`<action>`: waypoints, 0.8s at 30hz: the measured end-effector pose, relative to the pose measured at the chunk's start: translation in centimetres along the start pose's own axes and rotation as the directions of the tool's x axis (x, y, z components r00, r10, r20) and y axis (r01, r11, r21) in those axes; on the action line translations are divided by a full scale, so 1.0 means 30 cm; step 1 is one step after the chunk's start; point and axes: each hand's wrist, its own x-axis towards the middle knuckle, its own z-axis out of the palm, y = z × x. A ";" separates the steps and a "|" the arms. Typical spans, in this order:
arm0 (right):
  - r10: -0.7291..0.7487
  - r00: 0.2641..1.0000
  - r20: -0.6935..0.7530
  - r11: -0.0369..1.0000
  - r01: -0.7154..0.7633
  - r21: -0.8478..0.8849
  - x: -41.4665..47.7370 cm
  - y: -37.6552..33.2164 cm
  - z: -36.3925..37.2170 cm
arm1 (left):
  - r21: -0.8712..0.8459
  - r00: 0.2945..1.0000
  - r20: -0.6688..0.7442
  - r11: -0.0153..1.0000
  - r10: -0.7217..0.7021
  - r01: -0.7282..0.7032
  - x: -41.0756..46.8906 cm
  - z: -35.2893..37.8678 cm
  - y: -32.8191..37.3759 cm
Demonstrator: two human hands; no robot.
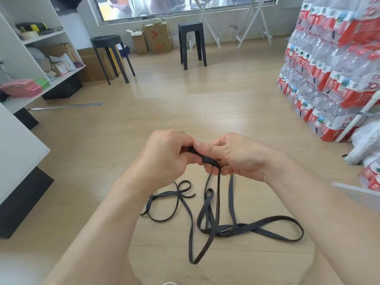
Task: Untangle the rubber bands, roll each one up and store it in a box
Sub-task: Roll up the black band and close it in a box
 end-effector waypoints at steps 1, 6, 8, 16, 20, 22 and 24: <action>-0.007 1.000 0.002 1.000 0.007 0.021 0.000 0.003 -0.001 | -0.014 1.000 -0.007 1.000 0.000 0.000 0.000 0.004 -0.001; -0.069 0.994 0.089 0.980 0.051 0.194 -0.002 0.018 -0.033 | -0.485 0.981 0.077 0.853 -0.179 0.194 -0.010 0.010 0.005; -0.089 0.990 0.107 0.964 0.059 0.258 -0.002 0.023 -0.050 | -0.649 0.965 0.174 0.715 -0.194 0.261 -0.016 0.015 -0.006; -0.058 0.981 0.186 0.987 0.028 0.156 -0.022 0.005 -0.049 | -0.582 0.988 0.022 0.801 -0.152 0.136 -0.018 0.015 0.003; 0.032 0.996 0.083 0.998 -0.037 0.052 -0.019 0.001 -0.043 | -0.372 0.986 -0.035 0.918 -0.165 0.140 -0.012 -0.007 -0.020; 0.012 0.999 0.043 0.998 -0.015 0.066 -0.013 0.005 -0.034 | -0.331 0.988 -0.009 0.933 -0.153 0.142 -0.015 -0.013 -0.013; -0.002 1.000 0.010 0.998 0.002 0.061 -0.011 0.006 -0.025 | -0.321 0.991 0.004 0.938 -0.137 0.131 -0.015 -0.017 -0.013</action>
